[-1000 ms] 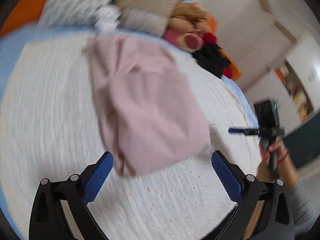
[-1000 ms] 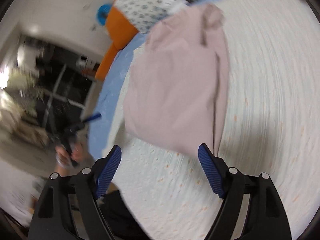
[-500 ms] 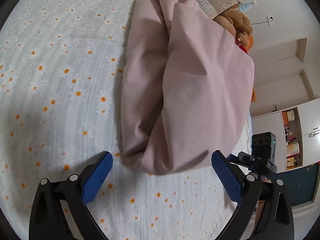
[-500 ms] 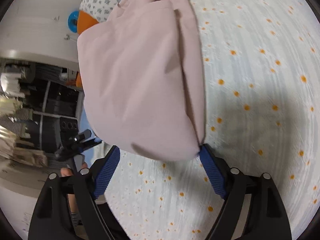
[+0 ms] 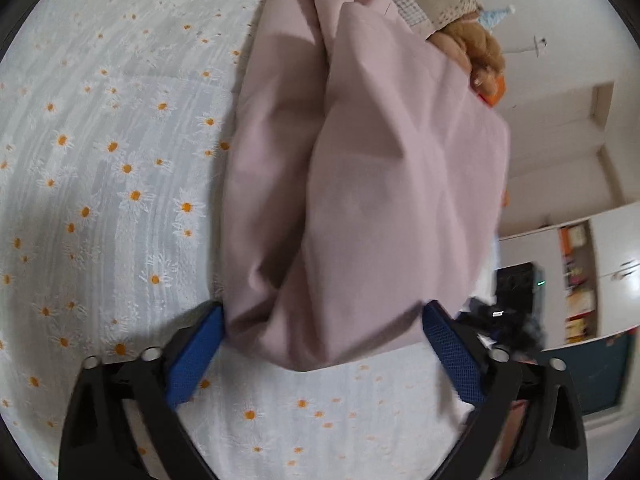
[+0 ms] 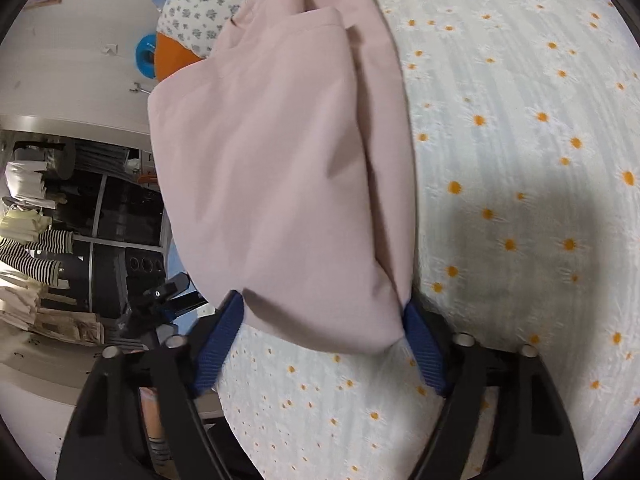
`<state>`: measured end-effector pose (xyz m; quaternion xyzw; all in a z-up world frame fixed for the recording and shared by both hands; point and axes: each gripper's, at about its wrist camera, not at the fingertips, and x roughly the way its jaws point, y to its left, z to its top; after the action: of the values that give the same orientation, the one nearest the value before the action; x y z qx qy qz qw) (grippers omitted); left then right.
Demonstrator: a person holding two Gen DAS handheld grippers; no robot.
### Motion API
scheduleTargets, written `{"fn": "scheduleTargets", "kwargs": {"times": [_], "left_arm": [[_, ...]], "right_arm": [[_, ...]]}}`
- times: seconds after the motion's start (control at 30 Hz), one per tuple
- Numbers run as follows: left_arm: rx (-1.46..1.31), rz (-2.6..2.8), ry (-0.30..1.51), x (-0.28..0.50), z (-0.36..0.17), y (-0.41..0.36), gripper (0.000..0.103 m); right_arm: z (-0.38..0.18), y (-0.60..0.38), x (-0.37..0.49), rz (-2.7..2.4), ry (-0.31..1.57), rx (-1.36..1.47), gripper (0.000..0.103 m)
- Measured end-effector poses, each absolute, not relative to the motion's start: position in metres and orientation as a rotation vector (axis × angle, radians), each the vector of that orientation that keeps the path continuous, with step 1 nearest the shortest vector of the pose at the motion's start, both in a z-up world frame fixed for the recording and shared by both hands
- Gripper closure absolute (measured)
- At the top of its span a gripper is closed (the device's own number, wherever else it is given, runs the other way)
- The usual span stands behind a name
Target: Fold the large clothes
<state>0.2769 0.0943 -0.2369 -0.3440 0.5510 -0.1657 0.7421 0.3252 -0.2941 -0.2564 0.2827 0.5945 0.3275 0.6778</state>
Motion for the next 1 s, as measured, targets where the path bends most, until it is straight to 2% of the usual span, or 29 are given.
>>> {"fn": "scheduleTargets", "kwargs": {"times": [0.03, 0.1, 0.17, 0.2, 0.3, 0.4, 0.6, 0.63, 0.67, 0.8, 0.9, 1.0], "left_arm": [[-0.741, -0.36, 1.219, 0.276, -0.237, 0.097, 0.03], [-0.731, -0.375, 1.238, 0.275, -0.237, 0.102, 0.038], [-0.763, -0.384, 1.256, 0.276, -0.234, 0.113, 0.041], [-0.784, -0.388, 1.268, 0.278, -0.233, 0.116, 0.042], [-0.778, -0.392, 1.298, 0.282, -0.227, 0.118, 0.039], [-0.839, -0.394, 1.318, 0.293, -0.228, 0.126, 0.031], [-0.875, -0.404, 1.361, 0.314, -0.218, 0.126, 0.03], [-0.879, -0.414, 1.379, 0.314, -0.218, 0.129, 0.021], [-0.881, -0.436, 1.389, 0.313, -0.218, 0.13, 0.017], [-0.837, -0.435, 1.416, 0.298, -0.219, 0.129, 0.016], [-0.812, -0.461, 1.411, 0.293, -0.216, 0.118, 0.023], [-0.781, -0.439, 1.434, 0.302, -0.219, 0.108, 0.022]], "right_arm": [[-0.256, -0.294, 0.325, 0.743, 1.335, 0.651, 0.042], [-0.26, -0.3, 0.326, 0.741, 1.341, 0.689, 0.063], [-0.263, -0.309, 0.327, 0.748, 1.342, 0.754, 0.074], [-0.263, -0.313, 0.327, 0.754, 1.344, 0.799, 0.077], [-0.256, -0.316, 0.328, 0.765, 1.337, 0.815, 0.078], [-0.247, -0.32, 0.332, 0.81, 1.308, 0.911, 0.078], [-0.213, -0.309, 0.36, 0.864, 1.219, 0.923, 0.078], [-0.21, -0.308, 0.364, 0.871, 1.214, 0.921, 0.078], [-0.209, -0.304, 0.365, 0.878, 1.215, 0.921, 0.078], [-0.214, -0.296, 0.363, 0.864, 1.26, 0.818, 0.076], [-0.227, -0.295, 0.356, 0.832, 1.302, 0.762, 0.071], [-0.241, -0.298, 0.353, 0.802, 1.33, 0.756, 0.069]]}}
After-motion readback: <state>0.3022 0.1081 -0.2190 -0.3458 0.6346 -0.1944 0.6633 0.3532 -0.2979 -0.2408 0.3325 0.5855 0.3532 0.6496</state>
